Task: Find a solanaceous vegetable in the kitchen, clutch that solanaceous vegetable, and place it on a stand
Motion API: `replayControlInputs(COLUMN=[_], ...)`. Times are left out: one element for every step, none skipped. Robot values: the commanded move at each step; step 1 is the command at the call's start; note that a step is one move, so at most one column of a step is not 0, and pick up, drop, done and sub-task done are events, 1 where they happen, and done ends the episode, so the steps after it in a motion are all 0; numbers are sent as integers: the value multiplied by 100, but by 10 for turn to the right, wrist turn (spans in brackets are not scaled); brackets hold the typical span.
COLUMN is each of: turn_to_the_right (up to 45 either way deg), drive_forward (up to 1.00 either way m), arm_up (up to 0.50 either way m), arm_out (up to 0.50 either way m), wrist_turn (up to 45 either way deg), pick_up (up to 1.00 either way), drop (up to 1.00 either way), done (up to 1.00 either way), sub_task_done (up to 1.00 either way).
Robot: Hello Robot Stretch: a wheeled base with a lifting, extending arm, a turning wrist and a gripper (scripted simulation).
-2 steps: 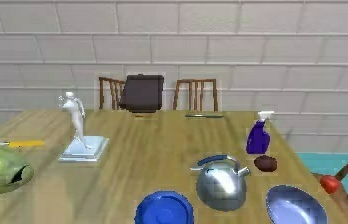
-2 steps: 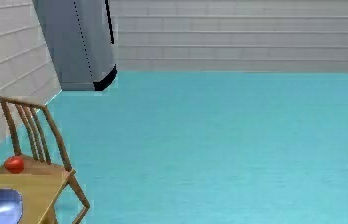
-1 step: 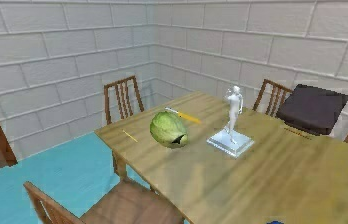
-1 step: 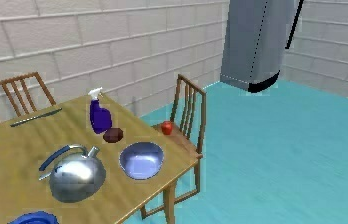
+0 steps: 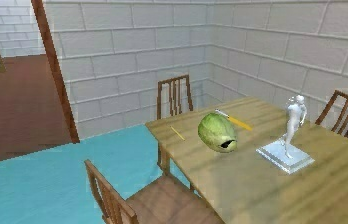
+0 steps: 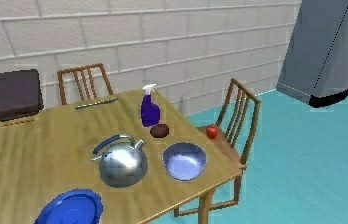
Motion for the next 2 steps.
replayControlInputs(turn_to_the_right=[0,0], drive_forward=[0,0], arm_up=[50,38], arm_out=[0,0], wrist_turn=[0,0], pick_up=[0,0], drop=[0,0], done=[0,0], sub_task_done=[0,0])
